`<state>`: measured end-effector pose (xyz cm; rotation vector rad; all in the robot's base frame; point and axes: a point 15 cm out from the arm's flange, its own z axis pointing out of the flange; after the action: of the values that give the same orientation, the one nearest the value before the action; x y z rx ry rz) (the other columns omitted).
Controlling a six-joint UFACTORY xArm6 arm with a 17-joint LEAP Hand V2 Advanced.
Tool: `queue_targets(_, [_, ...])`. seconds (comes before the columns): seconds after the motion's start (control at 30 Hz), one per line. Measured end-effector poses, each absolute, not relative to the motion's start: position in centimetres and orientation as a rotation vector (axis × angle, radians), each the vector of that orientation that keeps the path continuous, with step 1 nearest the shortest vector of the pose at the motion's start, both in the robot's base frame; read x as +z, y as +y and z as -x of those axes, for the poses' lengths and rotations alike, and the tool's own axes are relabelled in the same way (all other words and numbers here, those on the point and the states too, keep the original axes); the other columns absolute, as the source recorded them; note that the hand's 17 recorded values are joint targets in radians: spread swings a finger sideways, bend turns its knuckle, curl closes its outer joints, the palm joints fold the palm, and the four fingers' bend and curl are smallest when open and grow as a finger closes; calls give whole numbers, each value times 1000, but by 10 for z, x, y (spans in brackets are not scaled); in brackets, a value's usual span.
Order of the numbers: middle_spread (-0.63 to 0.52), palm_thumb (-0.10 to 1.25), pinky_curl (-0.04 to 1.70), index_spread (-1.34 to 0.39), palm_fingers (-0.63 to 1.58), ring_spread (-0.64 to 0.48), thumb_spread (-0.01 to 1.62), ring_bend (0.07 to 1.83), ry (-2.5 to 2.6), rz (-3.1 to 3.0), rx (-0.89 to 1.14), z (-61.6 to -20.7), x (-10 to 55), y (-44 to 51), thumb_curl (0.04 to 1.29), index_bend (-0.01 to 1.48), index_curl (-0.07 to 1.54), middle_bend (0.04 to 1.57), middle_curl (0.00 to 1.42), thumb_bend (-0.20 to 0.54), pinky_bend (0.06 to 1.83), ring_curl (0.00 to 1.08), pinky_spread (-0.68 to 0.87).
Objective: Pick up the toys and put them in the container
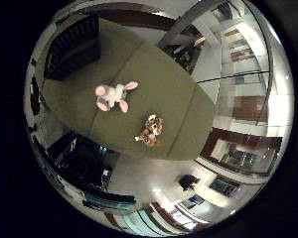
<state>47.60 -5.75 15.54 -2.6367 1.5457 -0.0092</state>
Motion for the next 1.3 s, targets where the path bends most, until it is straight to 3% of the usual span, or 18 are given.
queue_targets(1.1, [25, 375, 103, -354, 3, 155, 1023, 294, 1615, 2672, 177, -433, -29, -56, 271, 169, 297, 190, 307, -27, 580, 265, 295])
queue_targets(1.3, [25, 368, 117, -354, 1, 156, 1011, 291, 1621, 2671, 160, -447, -58, -60, 276, 173, 299, 188, 308, -27, 567, 265, 293])
